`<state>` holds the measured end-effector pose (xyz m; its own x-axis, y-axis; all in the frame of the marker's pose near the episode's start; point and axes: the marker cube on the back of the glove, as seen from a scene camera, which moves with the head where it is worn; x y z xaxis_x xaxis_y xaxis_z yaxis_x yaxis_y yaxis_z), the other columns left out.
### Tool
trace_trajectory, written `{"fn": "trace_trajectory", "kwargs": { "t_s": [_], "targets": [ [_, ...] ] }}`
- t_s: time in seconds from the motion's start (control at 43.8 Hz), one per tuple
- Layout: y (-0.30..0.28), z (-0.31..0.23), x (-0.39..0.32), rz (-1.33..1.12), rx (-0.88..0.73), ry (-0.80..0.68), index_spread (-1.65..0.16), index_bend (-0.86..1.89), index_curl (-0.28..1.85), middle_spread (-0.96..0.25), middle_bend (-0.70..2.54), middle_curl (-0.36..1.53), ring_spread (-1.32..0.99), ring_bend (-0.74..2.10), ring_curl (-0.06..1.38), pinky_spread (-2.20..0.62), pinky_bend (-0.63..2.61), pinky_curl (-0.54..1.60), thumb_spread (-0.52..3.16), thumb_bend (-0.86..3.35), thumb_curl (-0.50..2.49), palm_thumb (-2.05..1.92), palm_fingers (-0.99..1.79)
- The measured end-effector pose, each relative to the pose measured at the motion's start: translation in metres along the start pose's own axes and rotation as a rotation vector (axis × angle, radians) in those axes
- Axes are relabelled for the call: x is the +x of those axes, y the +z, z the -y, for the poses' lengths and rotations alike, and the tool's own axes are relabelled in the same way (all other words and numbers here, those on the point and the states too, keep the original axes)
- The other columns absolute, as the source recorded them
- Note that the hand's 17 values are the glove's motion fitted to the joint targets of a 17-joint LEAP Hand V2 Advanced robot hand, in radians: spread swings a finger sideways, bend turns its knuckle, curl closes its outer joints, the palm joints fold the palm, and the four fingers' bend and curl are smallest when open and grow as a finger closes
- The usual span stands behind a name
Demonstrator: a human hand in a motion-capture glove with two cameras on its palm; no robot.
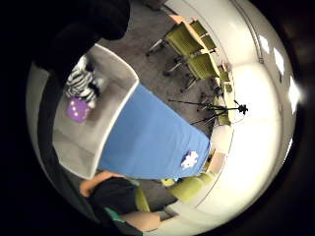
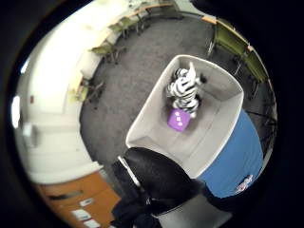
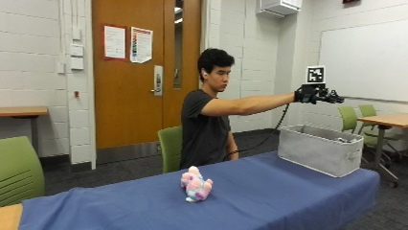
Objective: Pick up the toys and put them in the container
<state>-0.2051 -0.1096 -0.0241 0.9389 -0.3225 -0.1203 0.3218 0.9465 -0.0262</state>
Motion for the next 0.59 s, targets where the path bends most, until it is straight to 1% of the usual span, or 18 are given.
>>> {"fn": "trace_trajectory", "kwargs": {
  "t_s": [0.091, 0.137, 0.297, 0.365, 0.48, 0.594],
  "targets": [
    [-0.010, -0.019, 0.014, 0.137, 0.007, -0.020, -0.29, 0.09, 0.51, -0.03, 0.33, 0.45, -0.10, 0.55, 0.27, -0.03, 1.00, 0.38, 0.89, -0.14, 0.46, -0.17, -0.17],
    [-0.013, -0.030, 0.030, 0.167, 0.006, -0.016, -0.29, 0.10, 0.49, -0.03, 0.33, 0.44, -0.10, 0.53, 0.27, -0.03, 0.97, 0.37, 0.89, -0.14, 0.43, -0.18, -0.15],
    [-0.009, -0.076, 0.115, 0.029, 0.006, 0.035, -0.29, 0.10, 0.43, -0.05, 0.32, 0.44, -0.13, 0.53, 0.26, -0.02, 0.90, 0.35, 0.91, -0.13, 0.35, -0.18, -0.11],
    [-0.010, -0.100, 0.142, 0.062, 0.003, 0.027, -0.29, 0.10, 0.41, -0.05, 0.32, 0.44, -0.13, 0.52, 0.26, -0.01, 0.89, 0.34, 0.92, -0.13, 0.32, -0.17, -0.10],
    [0.000, -0.145, 0.207, 0.017, -0.001, 0.173, -0.30, 0.13, 0.39, -0.05, 0.31, 0.43, -0.15, 0.51, 0.26, -0.02, 0.87, 0.33, 0.92, -0.12, 0.28, -0.17, -0.07],
    [0.017, -0.193, 0.270, -0.028, 0.002, 0.261, -0.30, 0.13, 0.37, -0.06, 0.30, 0.43, -0.17, 0.52, 0.27, -0.02, 0.88, 0.34, 0.93, -0.12, 0.25, -0.17, -0.04]
  ]
}}
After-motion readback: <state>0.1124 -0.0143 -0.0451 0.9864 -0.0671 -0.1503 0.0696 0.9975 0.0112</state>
